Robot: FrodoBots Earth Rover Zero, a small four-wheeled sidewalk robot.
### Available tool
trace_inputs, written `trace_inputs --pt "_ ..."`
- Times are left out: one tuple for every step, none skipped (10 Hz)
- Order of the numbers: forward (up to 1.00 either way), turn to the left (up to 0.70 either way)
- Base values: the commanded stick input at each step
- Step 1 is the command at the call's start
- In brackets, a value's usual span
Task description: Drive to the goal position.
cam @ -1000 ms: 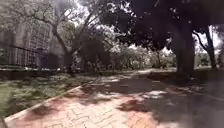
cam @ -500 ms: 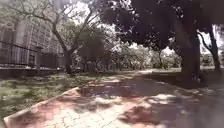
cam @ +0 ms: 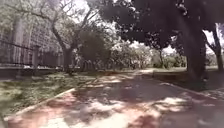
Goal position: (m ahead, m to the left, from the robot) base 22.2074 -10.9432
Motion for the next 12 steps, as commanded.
trace_inputs --pt "0.44 0.00" --pt "0.70 0.00" --pt "0.70 0.00" --pt "0.70 0.00" --pt "0.70 0.00" --pt "0.70 -0.02" --pt "0.70 -0.12" --pt "0.70 -0.22" --pt "0.70 -0.32" --pt "0.70 -0.35" --pt "0.70 -0.15" --pt "0.70 0.00"
